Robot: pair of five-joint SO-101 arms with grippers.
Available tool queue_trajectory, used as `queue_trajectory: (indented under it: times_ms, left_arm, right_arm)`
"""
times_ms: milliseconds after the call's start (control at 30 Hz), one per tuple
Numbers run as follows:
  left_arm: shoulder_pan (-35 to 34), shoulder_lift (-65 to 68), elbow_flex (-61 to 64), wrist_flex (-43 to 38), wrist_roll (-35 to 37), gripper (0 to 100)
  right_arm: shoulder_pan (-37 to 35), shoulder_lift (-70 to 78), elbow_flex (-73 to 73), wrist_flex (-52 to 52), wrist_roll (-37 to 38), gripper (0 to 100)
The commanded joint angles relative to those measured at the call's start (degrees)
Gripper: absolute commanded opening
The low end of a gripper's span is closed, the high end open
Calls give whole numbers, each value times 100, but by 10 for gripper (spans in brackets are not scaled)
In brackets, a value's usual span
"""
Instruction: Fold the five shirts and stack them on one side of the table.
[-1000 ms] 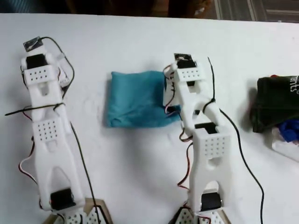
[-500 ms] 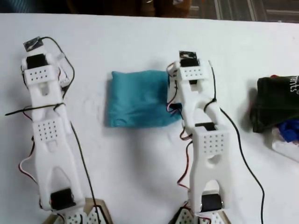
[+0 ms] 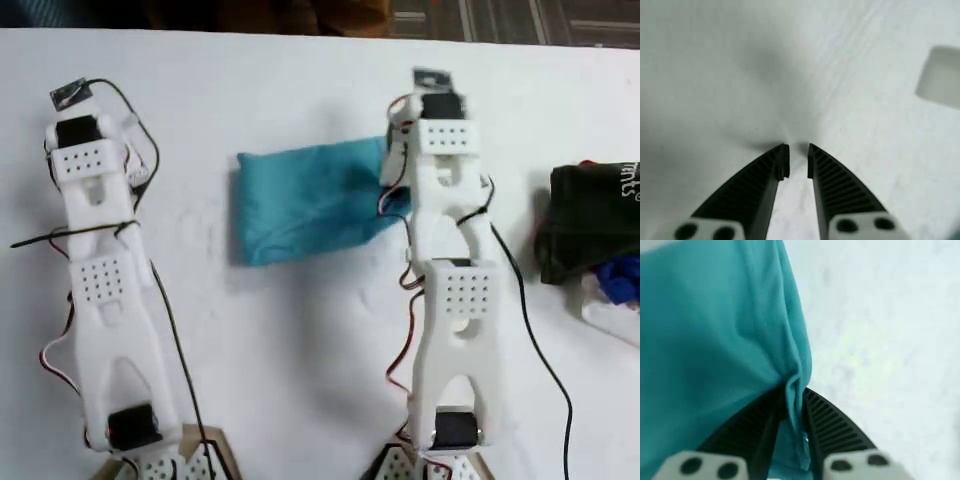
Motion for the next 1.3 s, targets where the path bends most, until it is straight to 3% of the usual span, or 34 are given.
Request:
queue_trajectory:
  times_ms: [0, 167, 533, 667, 933, 1167, 1267]
  left_arm:
    - [70, -44, -127, -18, -70, 87]
    - [70, -44, -127, -18, -70, 87]
    - [70, -44, -127, -18, -70, 87]
    - [70, -44, -127, -18, -70, 87]
    - [70, -44, -127, -18, -70, 87]
    - [70, -44, -127, -18, -70, 87]
    - [70, -44, -127, -18, -70, 87]
  right_arm:
    - [189, -391, -343, 136, 211, 18]
    - [154, -462, -211, 136, 264, 18]
    - [-831, -391, -79, 127, 264, 18]
    - [-602, -268, -18, 127, 273, 18]
    - [48, -374, -18, 145, 1829, 22]
    - [110, -576, -9, 145, 2154, 266]
    - [136, -769, -9, 154, 2242, 281]
